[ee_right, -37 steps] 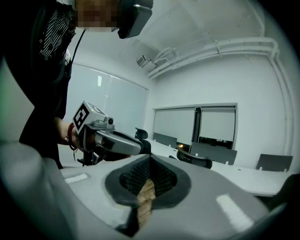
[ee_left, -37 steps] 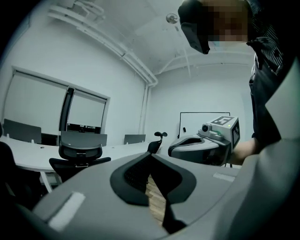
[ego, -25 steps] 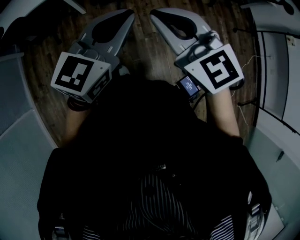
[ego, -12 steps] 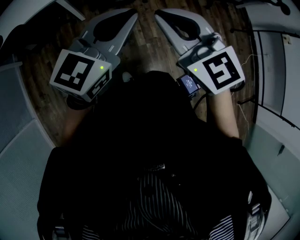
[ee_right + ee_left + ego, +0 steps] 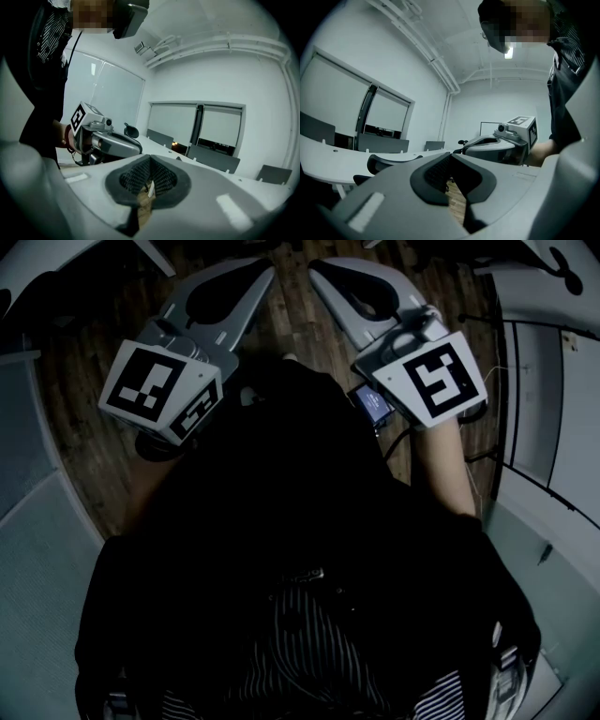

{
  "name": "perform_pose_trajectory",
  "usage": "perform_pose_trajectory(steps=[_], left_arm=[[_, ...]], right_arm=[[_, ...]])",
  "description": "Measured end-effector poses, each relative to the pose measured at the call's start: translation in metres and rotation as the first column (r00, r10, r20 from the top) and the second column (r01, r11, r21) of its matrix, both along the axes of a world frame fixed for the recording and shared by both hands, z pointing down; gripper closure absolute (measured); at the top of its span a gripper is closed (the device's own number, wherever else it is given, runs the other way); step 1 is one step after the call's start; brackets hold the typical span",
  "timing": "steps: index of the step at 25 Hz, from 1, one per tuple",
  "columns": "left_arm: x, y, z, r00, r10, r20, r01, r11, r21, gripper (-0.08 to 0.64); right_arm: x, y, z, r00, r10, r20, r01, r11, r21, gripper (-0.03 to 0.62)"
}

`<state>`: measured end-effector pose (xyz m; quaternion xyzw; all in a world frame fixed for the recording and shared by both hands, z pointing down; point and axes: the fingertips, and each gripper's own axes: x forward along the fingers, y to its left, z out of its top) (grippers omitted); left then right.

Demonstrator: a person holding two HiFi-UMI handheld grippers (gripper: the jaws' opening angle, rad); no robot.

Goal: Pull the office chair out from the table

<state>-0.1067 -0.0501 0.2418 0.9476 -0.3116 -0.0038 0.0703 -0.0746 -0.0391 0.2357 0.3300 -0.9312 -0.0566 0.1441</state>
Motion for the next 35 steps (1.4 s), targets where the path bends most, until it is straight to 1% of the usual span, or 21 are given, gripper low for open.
perform_pose_trajectory(steps=[3, 6, 11, 14, 17, 20, 26, 32, 35], left_arm=[[0.000, 0.000, 0.008, 1.000, -0.014, -0.007, 0.014, 0.999, -0.036, 0.557], [-0.002, -0.006, 0.015, 1.000, -0.026, -0.007, 0.026, 0.998, -0.056, 0.557], [0.000, -0.028, 0.015, 0.999, -0.039, -0.002, 0.039, 0.998, -0.056, 0.557], [0.000, -0.039, 0.012, 0.999, -0.048, 0.008, 0.048, 0.998, -0.039, 0.557], [-0.001, -0.061, 0.013, 0.998, -0.060, 0.019, 0.061, 0.998, -0.031, 0.557], [0.004, -0.082, 0.016, 0.998, -0.054, 0.031, 0.055, 0.998, -0.030, 0.557], [0.009, -0.126, 0.015, 0.996, -0.071, 0.045, 0.072, 0.997, -0.031, 0.557], [0.032, -0.173, 0.007, 0.994, -0.078, 0.072, 0.079, 0.997, -0.019, 0.557], [0.041, -0.197, -0.002, 0.993, -0.086, 0.081, 0.088, 0.996, -0.017, 0.557]], right_arm=[[-0.003, 0.000, 0.005, 1.000, -0.019, 0.000, 0.019, 1.000, -0.022, 0.591], [-0.005, -0.007, 0.010, 0.999, -0.035, 0.005, 0.036, 0.999, -0.036, 0.591], [-0.005, -0.035, 0.009, 0.998, -0.051, 0.029, 0.052, 0.998, -0.029, 0.591], [-0.005, -0.047, 0.006, 0.997, -0.065, 0.036, 0.065, 0.998, -0.013, 0.591], [-0.008, -0.069, 0.010, 0.995, -0.081, 0.053, 0.082, 0.997, -0.013, 0.591], [-0.006, -0.094, 0.013, 0.994, -0.089, 0.061, 0.090, 0.996, -0.028, 0.591], [-0.001, -0.141, 0.012, 0.990, -0.113, 0.083, 0.115, 0.993, -0.019, 0.591], [0.020, -0.189, 0.009, 0.985, -0.131, 0.112, 0.136, 0.990, -0.037, 0.591], [0.024, -0.213, 0.000, 0.981, -0.160, 0.111, 0.164, 0.986, -0.030, 0.591]])
